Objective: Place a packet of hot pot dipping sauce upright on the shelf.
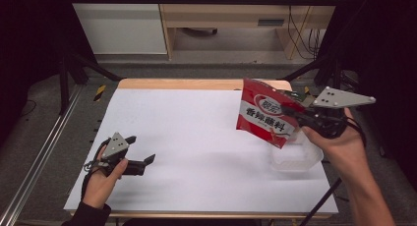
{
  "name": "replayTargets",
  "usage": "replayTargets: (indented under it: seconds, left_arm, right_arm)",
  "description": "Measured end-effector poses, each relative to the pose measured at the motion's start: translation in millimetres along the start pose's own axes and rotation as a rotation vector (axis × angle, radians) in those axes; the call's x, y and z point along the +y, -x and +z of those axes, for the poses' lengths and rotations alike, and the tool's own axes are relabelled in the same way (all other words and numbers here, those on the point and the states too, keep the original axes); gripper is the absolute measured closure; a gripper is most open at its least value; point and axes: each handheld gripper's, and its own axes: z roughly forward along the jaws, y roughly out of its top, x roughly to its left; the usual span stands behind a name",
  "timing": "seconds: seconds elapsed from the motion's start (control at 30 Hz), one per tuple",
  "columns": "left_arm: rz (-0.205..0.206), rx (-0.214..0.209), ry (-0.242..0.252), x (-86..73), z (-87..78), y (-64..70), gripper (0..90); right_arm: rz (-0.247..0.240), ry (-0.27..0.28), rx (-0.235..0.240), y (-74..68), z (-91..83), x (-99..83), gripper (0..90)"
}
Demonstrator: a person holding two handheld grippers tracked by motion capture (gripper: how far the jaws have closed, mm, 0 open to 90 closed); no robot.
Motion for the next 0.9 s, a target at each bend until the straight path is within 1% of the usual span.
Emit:
replayTargets:
  seconds: [0.07, 0.27, 0.43, 0.63, 0.9]
  left_arm:
    - [0.009, 0.01, -0.005, -1.3, -0.2, 0.2, 5.9]
    - [0.014, 0.013, -0.002, -1.5, -0.8, 0.3, 5.9]
    - [0.013, 0.018, -0.003, -2.4, -1.1, -0.6, 5.9]
    - [0.012, 0.02, -0.003, -3.4, -1.0, -1.3, 5.9]
    - [0.016, 0.018, -0.011, -4.8, 0.3, -1.3, 5.9]
  right_arm:
    - [0.014, 0.003, -0.021, 7.7, -7.3, -4.5, 89.7]
    - [0.051, 0.014, -0.076, 26.8, -25.6, -17.3, 89.7]
    - [0.078, 0.013, -0.101, 38.0, -36.3, -29.8, 89.7]
    - [0.097, -0.002, -0.113, 45.7, -43.0, -42.9, 89.7]
    - [0.116, -0.024, -0.099, 52.6, -45.0, -60.7, 89.6]
